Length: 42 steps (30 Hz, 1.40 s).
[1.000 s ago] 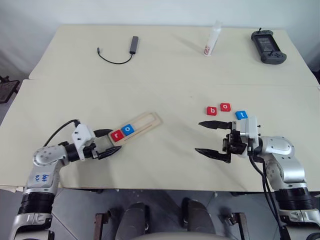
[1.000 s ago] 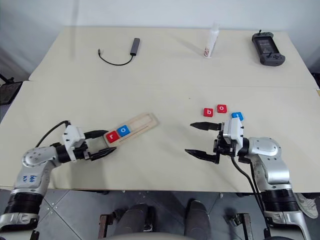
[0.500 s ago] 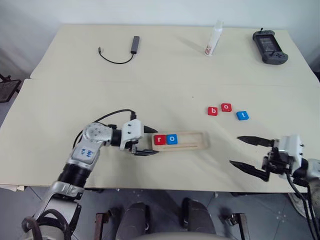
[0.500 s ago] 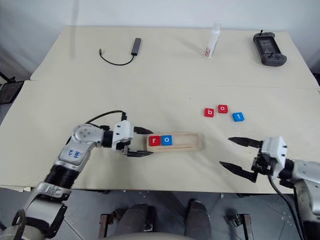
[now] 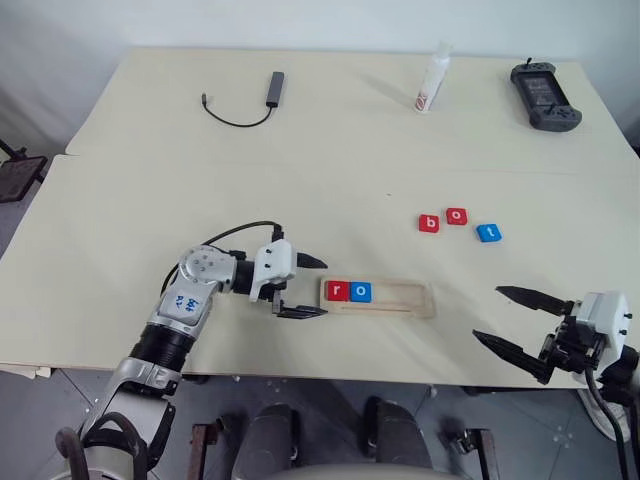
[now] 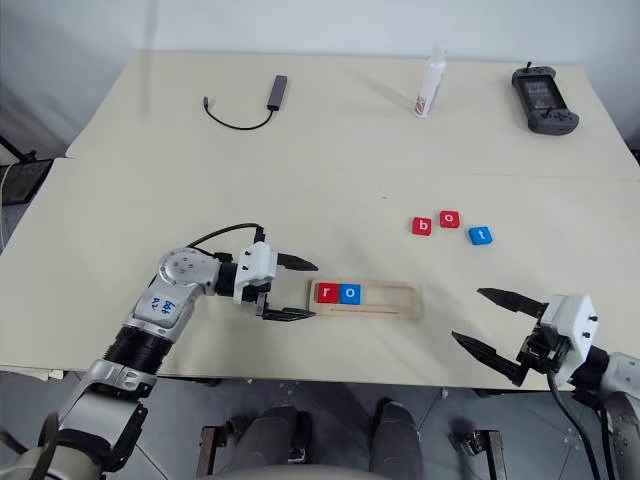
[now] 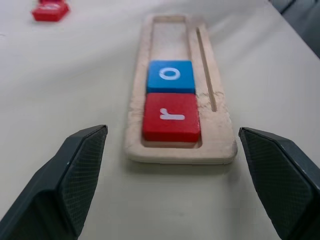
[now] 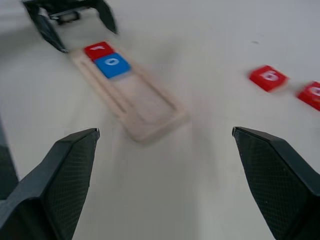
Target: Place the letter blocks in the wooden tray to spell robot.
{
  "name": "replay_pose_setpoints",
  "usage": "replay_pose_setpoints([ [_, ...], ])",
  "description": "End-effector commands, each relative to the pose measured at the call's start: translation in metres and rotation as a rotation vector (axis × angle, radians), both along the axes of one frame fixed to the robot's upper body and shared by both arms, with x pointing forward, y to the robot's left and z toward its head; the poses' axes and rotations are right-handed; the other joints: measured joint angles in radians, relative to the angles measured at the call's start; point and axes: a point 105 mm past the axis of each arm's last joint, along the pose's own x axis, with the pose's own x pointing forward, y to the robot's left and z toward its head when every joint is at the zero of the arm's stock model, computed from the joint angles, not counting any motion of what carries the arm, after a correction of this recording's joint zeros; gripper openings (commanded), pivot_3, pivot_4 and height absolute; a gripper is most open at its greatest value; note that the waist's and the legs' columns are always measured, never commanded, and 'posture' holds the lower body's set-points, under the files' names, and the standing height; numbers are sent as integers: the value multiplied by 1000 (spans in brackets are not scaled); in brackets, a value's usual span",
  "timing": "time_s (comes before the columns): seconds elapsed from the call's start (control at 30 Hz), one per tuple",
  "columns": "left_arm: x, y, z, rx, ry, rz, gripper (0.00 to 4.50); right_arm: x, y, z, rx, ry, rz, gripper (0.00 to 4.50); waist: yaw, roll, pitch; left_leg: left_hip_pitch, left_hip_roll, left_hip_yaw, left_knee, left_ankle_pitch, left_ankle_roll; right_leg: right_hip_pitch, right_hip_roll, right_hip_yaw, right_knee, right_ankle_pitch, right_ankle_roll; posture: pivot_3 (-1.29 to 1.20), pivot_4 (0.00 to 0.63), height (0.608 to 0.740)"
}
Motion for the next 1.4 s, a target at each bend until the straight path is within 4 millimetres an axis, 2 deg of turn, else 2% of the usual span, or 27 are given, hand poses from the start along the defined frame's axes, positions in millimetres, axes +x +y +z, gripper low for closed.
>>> replay_pose_setpoints([
  [0.03,-6,30,13,-50,-56,35,4467,-5,-32,11,47,-82,-207,4500,-3,0,0,0,0,0,0,0,0,0,0,0,0,0,0,0,150,740],
  [0.17,-7,48,25,-159,-133,92,4467,-11,-47,6,49,-120,-313,4500,-1,0,0,0,1,0,0,0,0,0,0,0,0,0,0,0,150,740],
  [0.27,-16,67,23,-159,-73,115,4467,-13,-48,-2,63,-112,-338,4500,-3,0,0,1,0,0,1,0,0,1,-1,1,0,0,0,0,150,740],
  [0.33,-19,71,26,-177,-61,134,4467,-8,-48,-2,84,-122,-358,4500,-6,1,0,1,0,0,0,0,0,0,0,1,0,0,0,0,150,740],
  [0.47,-19,71,31,-211,-72,176,4467,15,-43,5,121,-106,-368,4500,-8,1,0,2,1,0,0,0,0,0,0,3,1,0,0,0,150,740],
  [0.63,-21,66,34,-243,-62,214,4467,63,-42,24,56,49,-435,4500,-12,2,0,3,1,-3,0,0,0,-1,0,5,2,0,0,0,150,740],
  [0.7,-27,63,30,-238,-12,209,4467,81,-35,35,1,128,-401,4500,-17,2,0,2,1,-3,0,0,0,-1,0,5,2,0,0,0,150,740],
  [0.8,-27,59,32,-254,-36,232,4467,102,-27,47,-94,218,-393,4500,-25,3,0,1,1,-2,0,0,0,-2,0,4,2,0,0,0,150,740],
  [0.97,-28,52,33,-280,-52,258,4467,133,-9,54,-123,319,-385,4500,-24,2,0,-2,0,-1,0,0,0,-2,-1,0,1,0,-1,0,150,740],
  [1.17,-30,48,32,-287,-64,271,4467,150,-3,52,-177,346,-405,4500,-23,2,0,-3,-1,-2,-1,0,0,-2,-1,-2,-1,0,-1,0,150,740],
  [1.4,-31,48,31,-284,-69,283,4467,152,6,56,-174,351,-384,4500,-27,2,0,-3,0,-1,-1,0,0,-2,-1,-2,-1,0,0,0,150,740],
])
